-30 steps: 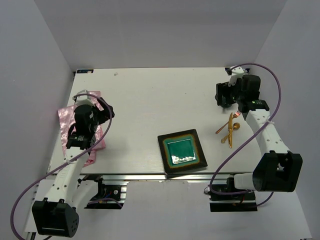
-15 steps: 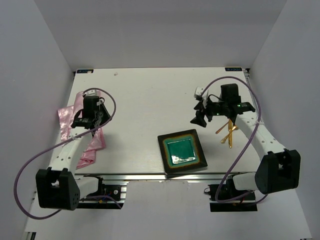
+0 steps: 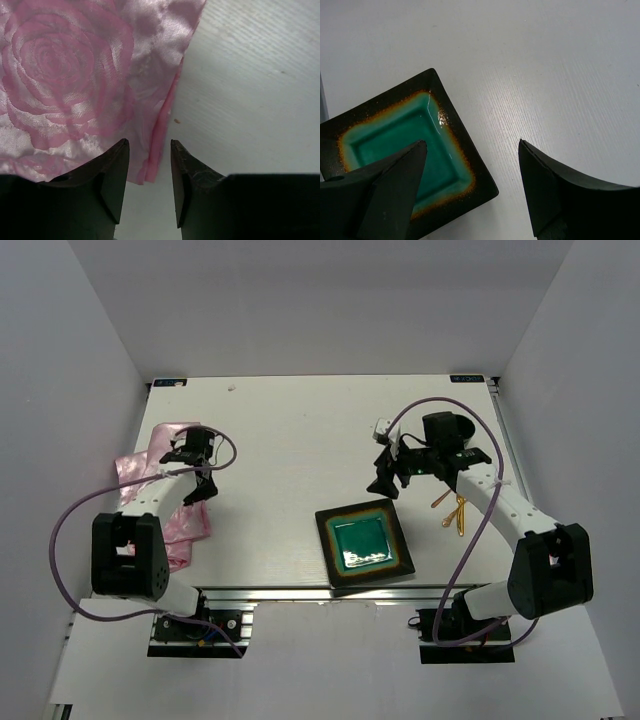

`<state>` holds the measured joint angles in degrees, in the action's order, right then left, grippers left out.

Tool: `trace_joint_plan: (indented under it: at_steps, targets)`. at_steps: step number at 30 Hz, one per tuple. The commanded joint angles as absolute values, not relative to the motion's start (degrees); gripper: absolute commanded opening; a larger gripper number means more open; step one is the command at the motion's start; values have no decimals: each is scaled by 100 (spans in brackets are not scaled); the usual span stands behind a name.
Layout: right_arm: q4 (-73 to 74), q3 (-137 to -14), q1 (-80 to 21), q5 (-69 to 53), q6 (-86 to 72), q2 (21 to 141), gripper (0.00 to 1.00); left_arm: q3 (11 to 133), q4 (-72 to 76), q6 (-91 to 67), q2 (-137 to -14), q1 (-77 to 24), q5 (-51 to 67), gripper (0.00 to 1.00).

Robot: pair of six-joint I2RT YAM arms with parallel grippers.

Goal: Set the dinner table for one person

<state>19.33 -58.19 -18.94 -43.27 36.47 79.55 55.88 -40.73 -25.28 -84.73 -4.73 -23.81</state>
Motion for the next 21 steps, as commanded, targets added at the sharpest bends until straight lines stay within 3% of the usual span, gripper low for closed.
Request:
trace_joint_plan:
  at_steps: [1, 21]
  targets:
    - [1652, -5739, -1907, -4307, 3507, 7972, 79, 5696, -4237, -2443, -8586, -483, -2725, 49]
    - [1670, -5704, -1899, -4184, 3349, 8024, 80, 5379, -3586, -2180, -9343, -483, -2250, 48]
